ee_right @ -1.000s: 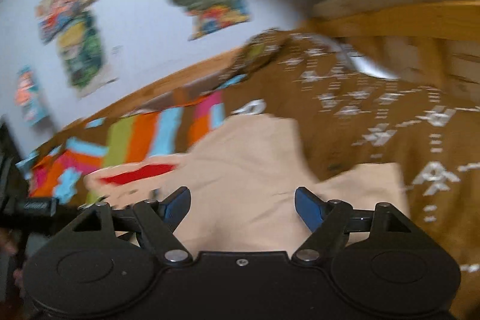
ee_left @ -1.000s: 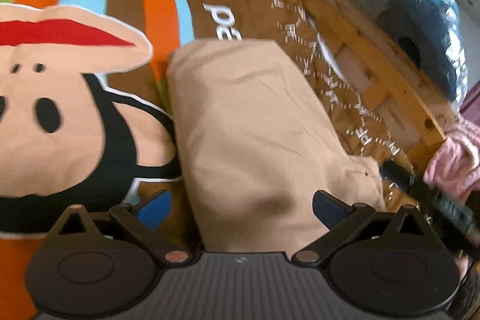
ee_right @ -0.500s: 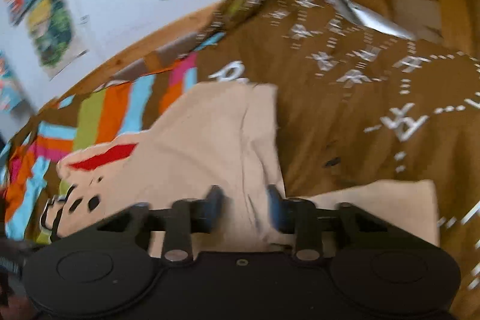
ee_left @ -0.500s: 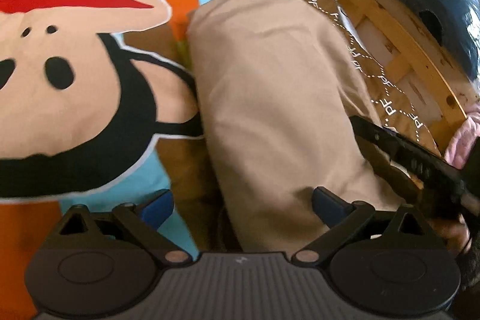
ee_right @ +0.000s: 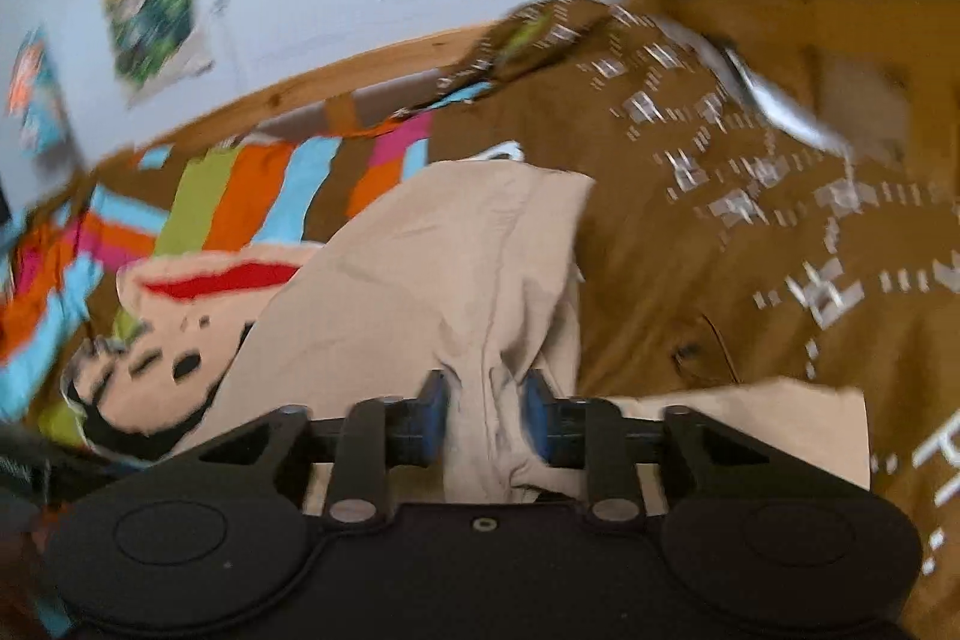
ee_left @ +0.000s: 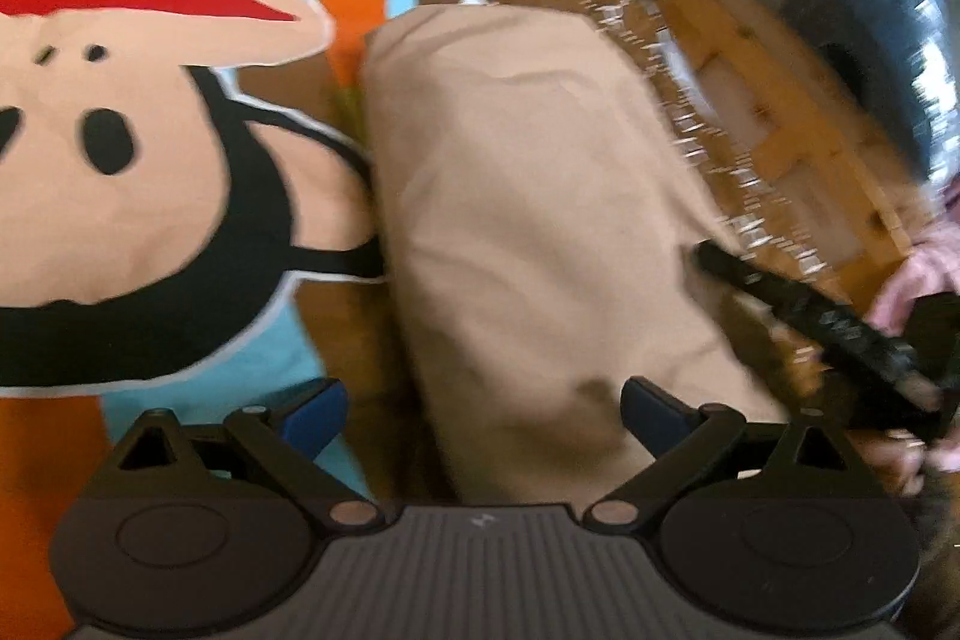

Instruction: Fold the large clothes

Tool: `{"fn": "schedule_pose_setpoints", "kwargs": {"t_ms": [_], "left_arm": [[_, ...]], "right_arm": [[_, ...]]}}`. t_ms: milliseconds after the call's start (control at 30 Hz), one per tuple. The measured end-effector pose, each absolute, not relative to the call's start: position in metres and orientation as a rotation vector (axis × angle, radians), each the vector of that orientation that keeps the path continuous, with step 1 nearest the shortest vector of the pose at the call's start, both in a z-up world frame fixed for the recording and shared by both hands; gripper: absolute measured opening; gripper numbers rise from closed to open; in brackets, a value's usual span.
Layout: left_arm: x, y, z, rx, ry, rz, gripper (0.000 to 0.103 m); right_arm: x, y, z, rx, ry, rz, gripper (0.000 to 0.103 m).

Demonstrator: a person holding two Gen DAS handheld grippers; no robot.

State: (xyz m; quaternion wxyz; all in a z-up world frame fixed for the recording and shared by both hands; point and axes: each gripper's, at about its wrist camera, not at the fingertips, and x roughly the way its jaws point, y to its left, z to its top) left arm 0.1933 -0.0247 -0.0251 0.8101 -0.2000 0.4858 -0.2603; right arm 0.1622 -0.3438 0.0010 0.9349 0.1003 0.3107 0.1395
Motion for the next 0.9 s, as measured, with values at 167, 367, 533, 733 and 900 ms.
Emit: {"fn": "schedule_pose_setpoints", "kwargs": {"t_ms": [167,367,533,733,900], "left_arm": [[0.202,-0.042,-0.020,-0.350,1.021,-0.590,0.100],[0.206,-0.058,-0.015,-0.282,1.024,-0.633,0.102],[0.206,-0.056,-0.019,-0.296,1.019,-0.645,0.102],[0.208,-0.049,-0.025,-0.331,1.028,-0.648,0.102],[0.211,-0.047,-0.032,-0.375,1.053,-0.648,0.103]], "right_arm": [[0.169,-0.369,-0.002,0.349,0.664,0.313,0.072],[0.198,-0.383,0.022,0.350,0.703,0.401,0.090],[0.249,-0.382,0.013,0.276,0.914,0.485,0.092],[0.271,-0.377,-0.016,0.323,1.061,0.602,0.102],[0.271,-0.371,-0.022,0.309,1.065,0.607,0.102]]}}
